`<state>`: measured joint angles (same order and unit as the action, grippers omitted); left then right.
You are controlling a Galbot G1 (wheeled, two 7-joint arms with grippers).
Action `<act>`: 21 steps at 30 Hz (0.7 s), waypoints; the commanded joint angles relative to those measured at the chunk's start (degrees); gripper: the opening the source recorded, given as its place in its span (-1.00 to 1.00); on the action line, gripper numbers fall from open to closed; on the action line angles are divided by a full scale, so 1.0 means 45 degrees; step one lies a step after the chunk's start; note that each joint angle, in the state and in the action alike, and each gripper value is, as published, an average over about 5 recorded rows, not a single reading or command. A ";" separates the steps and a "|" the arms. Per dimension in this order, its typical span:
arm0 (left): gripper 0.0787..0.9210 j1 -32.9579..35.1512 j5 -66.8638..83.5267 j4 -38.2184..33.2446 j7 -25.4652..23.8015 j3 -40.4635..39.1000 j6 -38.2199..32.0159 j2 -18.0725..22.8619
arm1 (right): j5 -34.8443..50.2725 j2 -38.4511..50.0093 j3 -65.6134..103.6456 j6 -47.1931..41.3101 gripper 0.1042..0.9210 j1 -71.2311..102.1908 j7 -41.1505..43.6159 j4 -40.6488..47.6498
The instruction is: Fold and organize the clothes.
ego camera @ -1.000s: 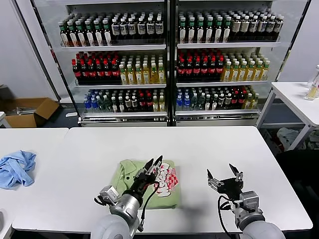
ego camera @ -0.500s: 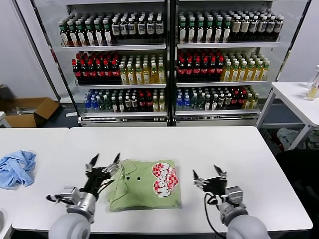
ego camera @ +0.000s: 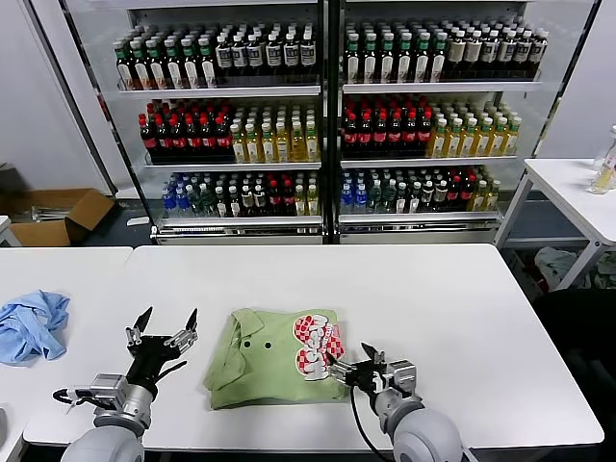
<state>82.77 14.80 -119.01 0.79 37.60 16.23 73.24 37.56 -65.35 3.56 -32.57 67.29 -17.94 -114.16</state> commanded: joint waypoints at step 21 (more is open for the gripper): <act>0.77 0.0123 -0.0491 0.0460 -0.0209 0.0344 -0.1250 -0.0065 | 0.0352 -0.0237 0.0006 0.0264 -0.48 -0.1485 0.0098 0.0173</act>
<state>83.35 12.92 -117.54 0.01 38.82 13.07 73.29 40.98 -66.85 1.55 -32.03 62.80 -17.30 -109.40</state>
